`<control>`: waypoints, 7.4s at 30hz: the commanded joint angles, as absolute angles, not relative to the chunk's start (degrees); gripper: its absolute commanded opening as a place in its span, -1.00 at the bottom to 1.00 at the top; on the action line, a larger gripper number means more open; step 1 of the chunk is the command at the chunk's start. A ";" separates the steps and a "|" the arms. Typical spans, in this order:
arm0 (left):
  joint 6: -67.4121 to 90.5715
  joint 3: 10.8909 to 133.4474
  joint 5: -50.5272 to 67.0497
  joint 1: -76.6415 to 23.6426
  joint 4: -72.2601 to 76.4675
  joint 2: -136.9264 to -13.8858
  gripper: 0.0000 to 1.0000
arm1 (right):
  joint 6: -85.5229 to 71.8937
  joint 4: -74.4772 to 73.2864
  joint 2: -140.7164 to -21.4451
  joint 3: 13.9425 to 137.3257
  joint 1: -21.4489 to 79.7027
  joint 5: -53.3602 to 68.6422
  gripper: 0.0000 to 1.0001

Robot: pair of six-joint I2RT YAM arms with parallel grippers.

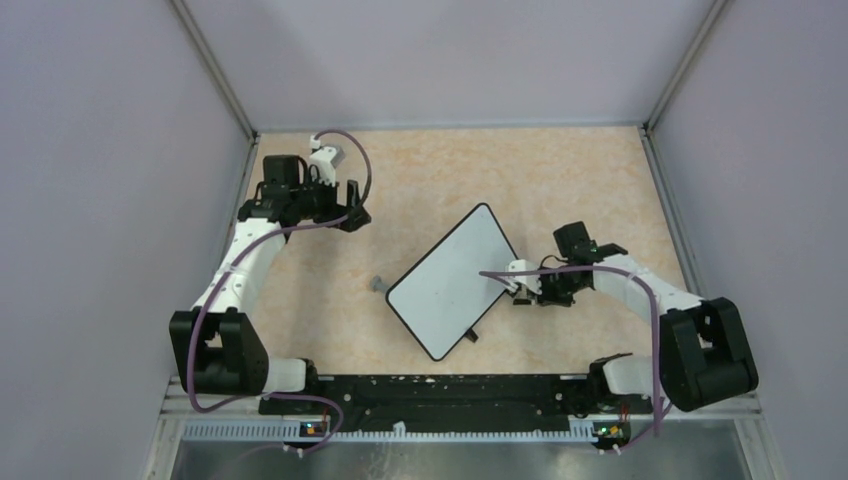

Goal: Write a sentence on the whiteboard
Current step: Pick up the whiteboard marker from the center of the board, then pass from the right arm to the left, then open the pen cap from the whiteboard marker.

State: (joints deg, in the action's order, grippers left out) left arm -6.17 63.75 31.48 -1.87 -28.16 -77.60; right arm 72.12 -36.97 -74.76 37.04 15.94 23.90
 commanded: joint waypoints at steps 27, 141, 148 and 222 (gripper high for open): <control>-26.60 87.08 60.52 -24.23 -48.81 -79.09 0.97 | 28.61 -55.16 -71.01 71.58 25.28 56.03 -1.00; 52.48 61.42 59.94 -21.71 30.32 -77.77 -1.00 | -51.76 8.73 -72.75 67.10 23.81 54.35 -0.04; 51.97 61.46 60.45 -22.55 30.15 -77.91 -1.00 | -52.06 9.06 -72.90 66.94 24.42 54.42 -0.11; 43.43 58.26 67.10 -5.76 24.12 -74.27 -1.00 | -43.22 0.41 -70.25 65.54 14.02 60.89 -1.00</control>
State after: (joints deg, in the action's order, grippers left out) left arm 42.26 60.66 67.90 -14.00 19.68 -76.60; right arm -44.51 1.58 -72.58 63.86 18.94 57.74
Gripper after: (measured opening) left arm 0.148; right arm 0.100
